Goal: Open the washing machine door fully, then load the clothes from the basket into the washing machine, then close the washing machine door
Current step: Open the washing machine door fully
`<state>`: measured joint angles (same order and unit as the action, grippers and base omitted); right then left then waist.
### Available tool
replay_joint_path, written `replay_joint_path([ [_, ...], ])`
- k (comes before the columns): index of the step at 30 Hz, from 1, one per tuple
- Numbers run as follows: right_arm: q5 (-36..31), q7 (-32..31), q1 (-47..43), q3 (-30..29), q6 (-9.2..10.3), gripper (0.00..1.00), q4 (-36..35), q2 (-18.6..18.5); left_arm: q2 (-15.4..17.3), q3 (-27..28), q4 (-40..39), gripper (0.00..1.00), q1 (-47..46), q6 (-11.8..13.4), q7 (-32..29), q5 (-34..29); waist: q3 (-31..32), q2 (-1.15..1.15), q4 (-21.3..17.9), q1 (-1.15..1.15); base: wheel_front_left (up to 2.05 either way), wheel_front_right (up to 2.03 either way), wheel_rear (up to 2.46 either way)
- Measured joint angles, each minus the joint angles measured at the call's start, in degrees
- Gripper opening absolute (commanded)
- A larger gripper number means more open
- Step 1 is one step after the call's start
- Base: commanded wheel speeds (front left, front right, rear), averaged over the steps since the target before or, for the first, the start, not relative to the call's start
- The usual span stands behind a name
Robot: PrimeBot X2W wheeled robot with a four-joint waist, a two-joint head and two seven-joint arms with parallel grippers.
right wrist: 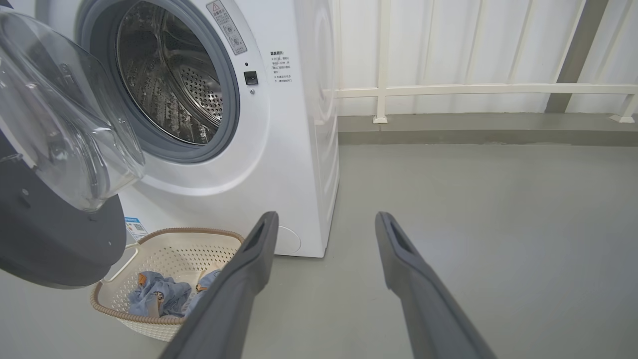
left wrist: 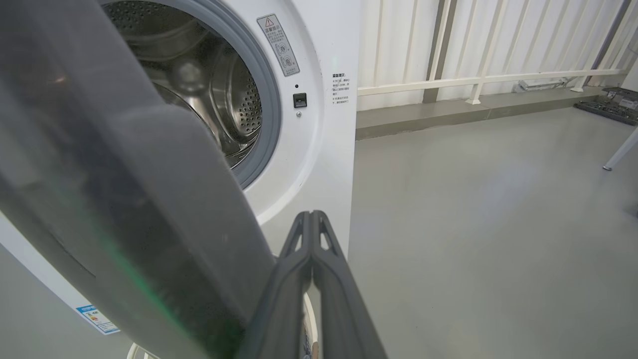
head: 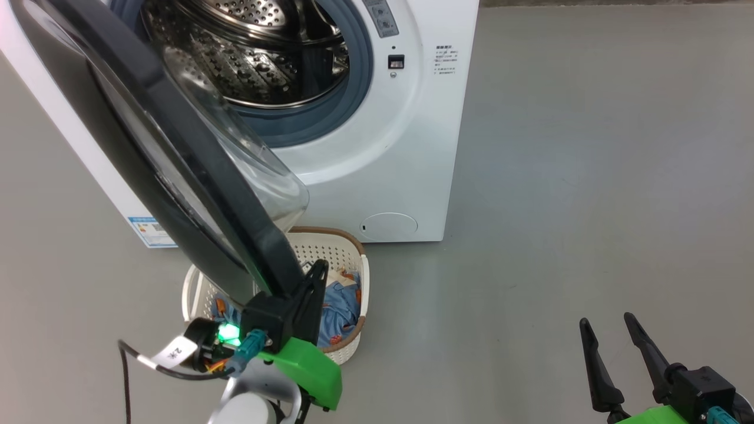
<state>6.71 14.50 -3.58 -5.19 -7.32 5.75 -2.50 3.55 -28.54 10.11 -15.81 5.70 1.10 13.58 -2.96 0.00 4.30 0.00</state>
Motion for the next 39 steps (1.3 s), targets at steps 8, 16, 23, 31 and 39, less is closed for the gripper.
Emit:
replay_joint_path([
  [8,0.1,0.0,0.0,-0.2,0.00,1.00,0.0,0.0,0.0,0.3,-1.5,0.00,0.3,1.3,0.0,0.3,-0.5,0.00,0.1,0.00,0.00,0.00,0.00],
  [16,0.1,0.0,0.0,-0.6,0.00,1.00,-0.1,0.0,0.0,1.5,-5.8,0.00,3.3,4.3,-1.0,1.3,-0.9,0.00,0.6,0.00,0.00,0.00,0.00],
  [23,0.1,0.0,0.0,-0.9,0.00,1.00,-0.1,0.0,0.2,2.6,-9.3,0.00,6.5,7.2,-1.5,1.8,-1.2,0.00,1.3,0.00,0.00,0.00,0.00],
  [31,0.1,0.0,0.1,-1.3,0.00,1.00,-0.1,0.0,1.0,3.4,-13.8,0.00,10.3,9.8,-1.5,1.8,-1.7,0.00,2.4,0.00,0.00,0.00,0.00],
  [39,0.1,0.0,0.1,-1.5,0.00,1.00,-0.1,0.0,2.1,4.0,-16.7,0.00,12.4,11.4,-1.5,1.6,-2.4,0.00,4.3,0.00,0.00,0.00,0.00],
])
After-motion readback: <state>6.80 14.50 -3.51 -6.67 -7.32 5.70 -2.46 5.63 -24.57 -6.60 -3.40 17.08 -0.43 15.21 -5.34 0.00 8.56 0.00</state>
